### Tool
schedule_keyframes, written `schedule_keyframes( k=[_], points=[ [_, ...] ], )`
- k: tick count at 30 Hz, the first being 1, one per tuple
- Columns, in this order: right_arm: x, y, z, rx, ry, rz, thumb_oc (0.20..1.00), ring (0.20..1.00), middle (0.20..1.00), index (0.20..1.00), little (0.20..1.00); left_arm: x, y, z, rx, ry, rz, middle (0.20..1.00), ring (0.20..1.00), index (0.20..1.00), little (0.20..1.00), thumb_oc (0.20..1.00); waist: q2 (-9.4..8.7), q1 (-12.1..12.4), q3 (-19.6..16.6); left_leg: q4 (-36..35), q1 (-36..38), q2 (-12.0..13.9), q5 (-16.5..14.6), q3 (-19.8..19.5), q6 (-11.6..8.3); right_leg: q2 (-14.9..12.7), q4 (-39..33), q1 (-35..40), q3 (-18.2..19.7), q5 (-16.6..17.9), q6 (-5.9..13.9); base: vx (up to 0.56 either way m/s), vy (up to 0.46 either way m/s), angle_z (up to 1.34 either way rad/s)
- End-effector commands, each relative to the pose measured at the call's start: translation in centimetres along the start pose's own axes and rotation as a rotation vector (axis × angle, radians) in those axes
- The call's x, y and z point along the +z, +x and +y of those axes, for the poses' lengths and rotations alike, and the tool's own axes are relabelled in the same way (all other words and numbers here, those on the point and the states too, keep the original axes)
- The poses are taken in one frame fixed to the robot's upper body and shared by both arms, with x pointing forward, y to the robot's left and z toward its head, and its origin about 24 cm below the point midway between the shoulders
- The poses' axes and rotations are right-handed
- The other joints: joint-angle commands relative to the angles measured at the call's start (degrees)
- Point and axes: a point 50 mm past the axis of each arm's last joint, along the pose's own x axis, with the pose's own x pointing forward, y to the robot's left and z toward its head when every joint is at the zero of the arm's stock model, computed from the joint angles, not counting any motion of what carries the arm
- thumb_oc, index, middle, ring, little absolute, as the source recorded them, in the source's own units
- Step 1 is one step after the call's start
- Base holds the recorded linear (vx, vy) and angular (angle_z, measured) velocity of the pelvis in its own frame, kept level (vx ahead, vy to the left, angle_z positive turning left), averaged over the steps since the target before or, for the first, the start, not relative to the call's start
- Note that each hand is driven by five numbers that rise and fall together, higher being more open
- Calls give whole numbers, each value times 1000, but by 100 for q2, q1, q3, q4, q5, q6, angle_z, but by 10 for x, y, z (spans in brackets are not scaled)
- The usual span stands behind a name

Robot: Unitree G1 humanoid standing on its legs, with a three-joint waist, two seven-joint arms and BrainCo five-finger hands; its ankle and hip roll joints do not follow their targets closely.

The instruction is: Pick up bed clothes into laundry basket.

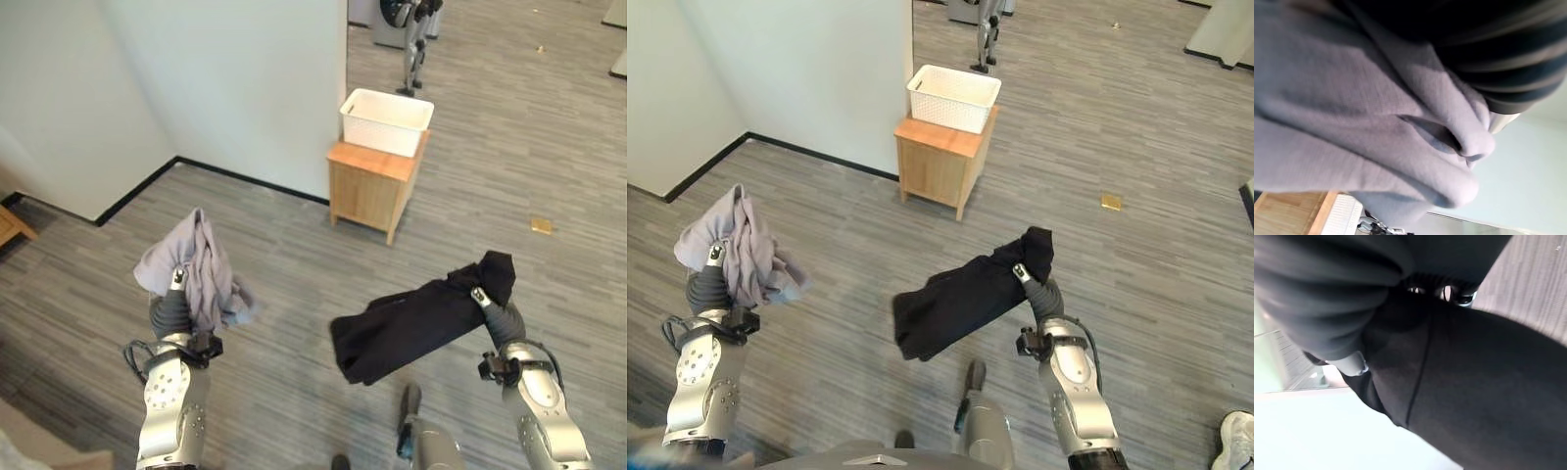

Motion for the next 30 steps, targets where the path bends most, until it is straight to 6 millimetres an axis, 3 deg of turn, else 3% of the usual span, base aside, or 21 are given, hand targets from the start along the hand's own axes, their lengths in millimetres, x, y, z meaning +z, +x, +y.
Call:
schedule_keyframes(
  k=[1,3,4,5,7,8,9,11,13,15,16,20,22,23,25,26,28,29,30],
  points=[
    [32,10,-12,-40,-24,-170,200,200,200,200,200,37,4,-17,-176,81,-180,200,200,200,200,200,17,-181,-119,-100,590,642,71,-355,-526,127,-162,264,-223,942,214,614,-194,29],
    [32,7,-16,-50,-34,-170,200,200,200,200,200,28,1,-23,-211,66,-139,200,200,200,200,200,53,-263,-207,310,627,813,126,-451,-638,183,-117,484,-165,1025,88,617,-234,58],
    [33,7,-19,-56,-45,-169,200,200,200,200,200,27,-1,-26,-226,48,-134,200,200,200,200,200,88,-262,-214,616,558,871,312,-461,-726,245,-92,591,-150,1000,18,574,-260,54],
    [34,6,-20,-55,-54,-170,200,200,200,200,200,23,-4,-27,-224,26,-116,200,200,200,200,200,174,-244,-221,1136,469,1001,602,-494,-861,395,61,713,-151,887,-84,579,-287,37],
    [36,9,-24,-51,-91,-168,200,200,200,200,200,20,-4,-33,-228,-31,-104,200,200,200,200,200,161,-193,-140,2904,-180,1086,1745,-476,-1135,533,243,1103,-112,526,-417,457,-277,11],
    [36,9,-24,-52,-91,-169,200,200,200,200,200,20,-3,-34,-229,-32,-104,200,200,200,200,200,137,-209,-147,2926,-224,1058,1761,-498,-1134,501,245,1080,-123,538,-421,463,-436,-23],
    [44,11,-29,-67,-94,-197,200,200,200,200,200,23,-2,-39,-256,-36,-110,200,200,200,200,200,-77,-25,81,4595,-1100,1068,2136,-375,-1132,585,196,1614,5,260,-737,483,-474,-46],
    [45,12,-34,-100,-110,-196,200,200,200,200,200,28,2,-46,-280,-40,-128,200,200,200,200,200,-214,186,236,4907,-1827,1144,1802,-105,-919,684,49,2066,109,7,-832,566,-441,-52],
    [47,13,-35,-111,-114,-203,200,200,200,200,200,29,3,-48,-281,-47,-131,200,200,200,200,200,-261,262,262,4795,-2143,1235,1752,67,-883,698,-20,2197,135,-54,-853,312,-153,-26],
    [54,14,-33,-124,-17,-256,200,200,200,200,200,29,5,-51,-300,-43,-127,200,200,200,200,200,-247,438,265,3837,-2565,1230,1602,214,-840,735,-126,2535,202,-215,-790,457,-74,-24],
    [56,14,-29,-112,37,-275,200,200,200,200,200,26,5,-50,-295,-29,-116,200,200,200,200,200,-238,503,270,3556,-2636,1097,1610,138,-842,737,-138,2623,299,-277,-776,693,27,-16],
    [61,19,-22,-77,16,-295,200,200,200,200,200,18,-4,-42,-290,0,-85,200,200,200,200,200,-144,796,79,1019,-2632,487,1757,-445,-833,913,-197,3173,686,-627,-693,644,41,-47],
    [60,19,-21,-71,29,-294,200,200,200,200,200,18,-5,-41,-295,16,-82,200,200,200,200,200,-146,828,48,770,-2646,445,1900,-395,-862,965,-206,3276,757,-682,-698,460,-19,-56],
    [59,19,-18,-63,164,-301,200,200,200,200,200,18,-5,-40,-297,29,-80,200,200,200,200,200,-159,840,-27,653,-2615,370,1938,-90,-778,1063,-206,3401,831,-739,-698,378,-5,-46],
    [55,19,-11,-47,339,-314,200,200,200,200,200,18,-9,-38,-292,32,-74,200,200,200,200,200,-212,893,-159,532,-2444,310,1907,-8,-629,1067,-195,3476,879,-855,-667,509,68,-45],
    [56,22,-5,-39,424,-340,200,200,200,200,200,21,-8,-39,-293,31,-83,200,200,200,200,200,-335,982,-303,291,-2156,178,1714,58,-489,856,233,3399,838,-746,-454,393,93,-73],
    [56,22,-5,-39,425,-340,200,200,200,200,200,22,-8,-39,-293,31,-84,200,200,200,200,200,-326,997,-317,279,-2172,195,1734,71,-487,867,240,3368,856,-732,-455,222,78,-70],
    [62,27,0,-16,363,-351,200,200,200,200,200,27,-6,-37,-285,42,-106,200,200,200,200,200,-318,1052,-341,139,-1864,165,1540,260,-225,520,1656,2836,770,-173,-45,324,168,-37],
    [68,30,5,7,311,-363,200,200,200,200,200,32,-2,-39,-297,51,-131,200,200,200,200,200,-125,880,-233,-47,-1423,308,1436,212,-126,364,2866,2137,716,276,209,316,170,-51]
  ],
)
